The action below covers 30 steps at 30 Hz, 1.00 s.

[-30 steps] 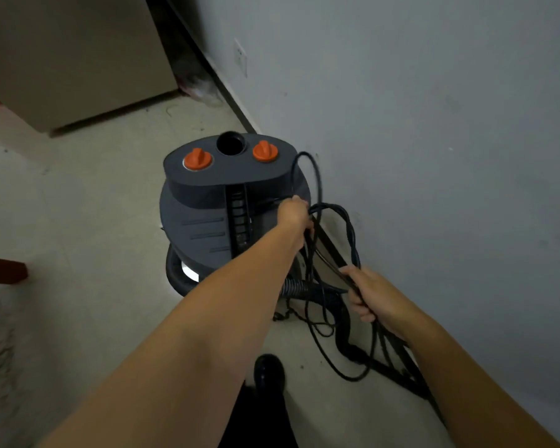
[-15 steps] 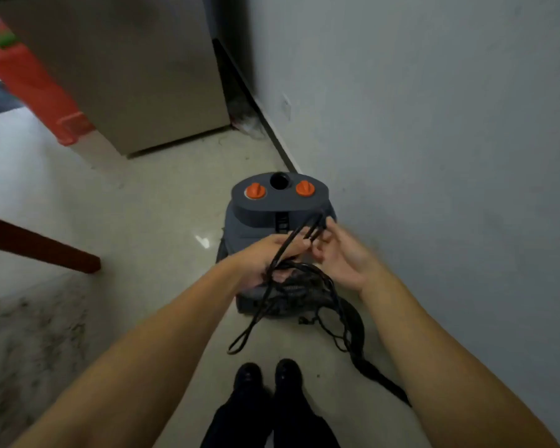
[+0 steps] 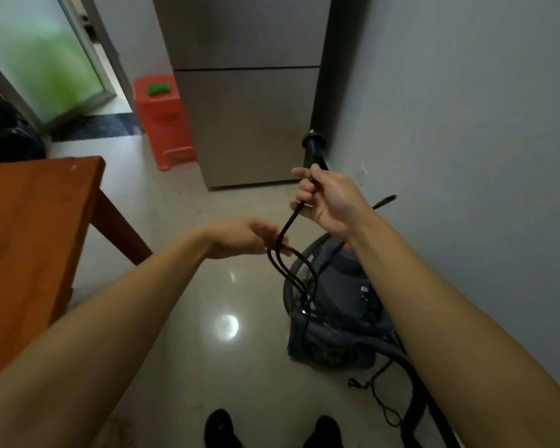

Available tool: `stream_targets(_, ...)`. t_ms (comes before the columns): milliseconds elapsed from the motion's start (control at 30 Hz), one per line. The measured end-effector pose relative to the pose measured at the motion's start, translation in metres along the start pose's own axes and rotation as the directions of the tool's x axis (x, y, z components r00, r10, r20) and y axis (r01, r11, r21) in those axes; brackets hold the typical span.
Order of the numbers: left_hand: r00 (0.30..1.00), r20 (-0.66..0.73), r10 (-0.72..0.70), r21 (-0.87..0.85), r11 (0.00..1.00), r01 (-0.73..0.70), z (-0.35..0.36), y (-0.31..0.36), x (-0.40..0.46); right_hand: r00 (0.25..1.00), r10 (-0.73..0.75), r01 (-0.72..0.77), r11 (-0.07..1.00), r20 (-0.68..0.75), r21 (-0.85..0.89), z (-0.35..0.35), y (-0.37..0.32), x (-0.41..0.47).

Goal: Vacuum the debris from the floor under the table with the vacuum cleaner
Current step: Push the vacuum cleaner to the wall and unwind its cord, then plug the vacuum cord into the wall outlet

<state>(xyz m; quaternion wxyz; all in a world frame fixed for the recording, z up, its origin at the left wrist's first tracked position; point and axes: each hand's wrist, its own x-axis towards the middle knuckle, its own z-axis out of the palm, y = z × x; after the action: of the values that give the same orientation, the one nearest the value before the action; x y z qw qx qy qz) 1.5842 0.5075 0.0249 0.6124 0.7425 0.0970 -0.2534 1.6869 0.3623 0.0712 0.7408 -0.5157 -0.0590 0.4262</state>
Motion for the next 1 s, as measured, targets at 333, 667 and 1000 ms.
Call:
stream_targets(333,0.857,-0.481,0.185,0.145,0.981,-0.13,-0.067,-0.012,-0.015,0.974,-0.227,0.226,0.961,0.009,-0.158,0.085,-0.007,0.048)
stream_targets(667,0.74,-0.47,0.48,0.61,0.783,-0.121,-0.137,0.038,0.06,0.963,-0.269,0.268,0.958,0.006,-0.103,0.077,-0.061,0.127)
stream_targets(1000,0.946,-0.167,0.277,0.702,0.707,-0.083,-0.228,0.068,0.182,0.952,-0.097,0.144,0.978,-0.289,0.148,0.032,-0.097,0.279)
